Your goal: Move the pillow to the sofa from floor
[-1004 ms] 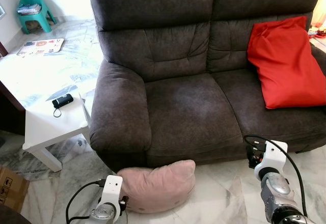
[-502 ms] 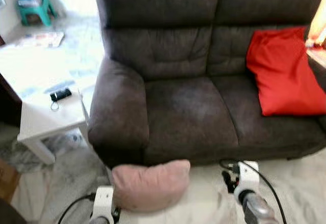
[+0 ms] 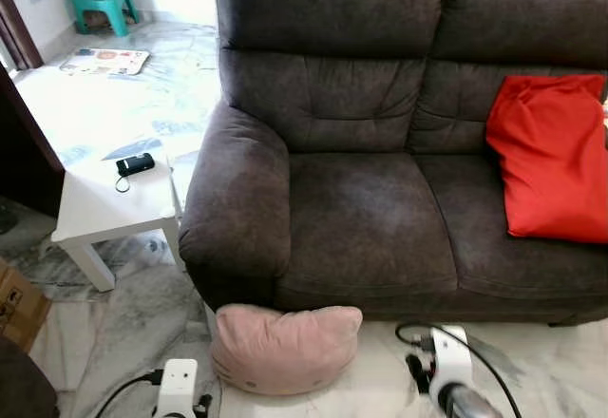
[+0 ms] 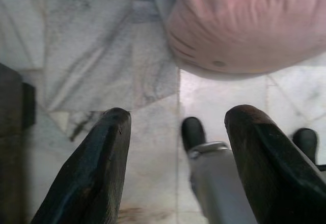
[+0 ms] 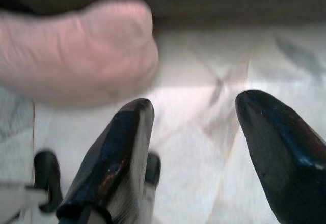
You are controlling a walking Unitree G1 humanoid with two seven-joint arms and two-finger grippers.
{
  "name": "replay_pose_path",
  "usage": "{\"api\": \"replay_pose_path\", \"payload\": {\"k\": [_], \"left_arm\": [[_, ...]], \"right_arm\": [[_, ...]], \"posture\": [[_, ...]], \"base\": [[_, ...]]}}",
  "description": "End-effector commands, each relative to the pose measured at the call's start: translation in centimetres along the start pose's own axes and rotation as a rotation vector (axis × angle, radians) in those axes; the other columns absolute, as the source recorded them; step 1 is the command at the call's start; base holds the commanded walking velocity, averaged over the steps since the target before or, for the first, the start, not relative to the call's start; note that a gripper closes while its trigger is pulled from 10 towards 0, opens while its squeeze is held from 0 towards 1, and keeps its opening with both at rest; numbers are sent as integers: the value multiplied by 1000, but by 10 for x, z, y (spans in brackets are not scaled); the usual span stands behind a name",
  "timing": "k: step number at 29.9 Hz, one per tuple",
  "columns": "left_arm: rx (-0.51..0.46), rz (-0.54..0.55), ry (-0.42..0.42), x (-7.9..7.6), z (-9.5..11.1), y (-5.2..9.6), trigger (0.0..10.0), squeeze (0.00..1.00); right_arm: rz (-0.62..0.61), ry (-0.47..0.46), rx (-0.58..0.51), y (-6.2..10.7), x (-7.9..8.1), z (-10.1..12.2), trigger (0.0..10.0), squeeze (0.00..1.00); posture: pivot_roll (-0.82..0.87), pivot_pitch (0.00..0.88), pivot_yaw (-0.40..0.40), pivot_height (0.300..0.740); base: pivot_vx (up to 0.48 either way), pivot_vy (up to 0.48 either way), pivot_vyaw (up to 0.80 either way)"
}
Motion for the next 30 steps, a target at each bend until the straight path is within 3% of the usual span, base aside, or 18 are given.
{"api": "replay_pose_path", "payload": {"k": [1, 7, 12, 20, 30], "left_arm": [[14, -12, -8, -1, -3, 0, 10000, 0], [56, -58, -56, -7, -12, 2, 10000, 0], [80, -64, -42, -10, -19, 3, 10000, 0], [87, -69, -18, -14, -19, 3, 10000, 0], [71, -38, 7, -8, -10, 1, 10000, 0]], "right_arm": [[10, 15, 36, 2, 4, -11, 10000, 0], [-52, -7, 110, 9, -13, -35, 10000, 0], [-67, -43, 109, 11, -19, -37, 10000, 0], [-45, -26, 88, 10, -16, -33, 10000, 0], [-26, -33, 70, 9, -16, -29, 10000, 0]], "posture": [[11, 0, -31, 739], [-16, 0, -14, 739], [-16, 0, -31, 739], [2, 0, -56, 739], [4, 0, -57, 739]], "base": [[0, 0, 0], [0, 0, 0], [0, 0, 0], [0, 0, 0], [0, 0, 0]]}}
Point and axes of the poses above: a point about 5 cm out from each wrist's last joint towards the gripper, its own y axis pointing back from the gripper into the wrist, its own z axis along the axis of the wrist's last joint, x = y × z, the point moved 3 cm from there along -y, pointing out of the wrist towards the gripper, and after that the axes turned 9 degrees about y, right-handed, at the moved point
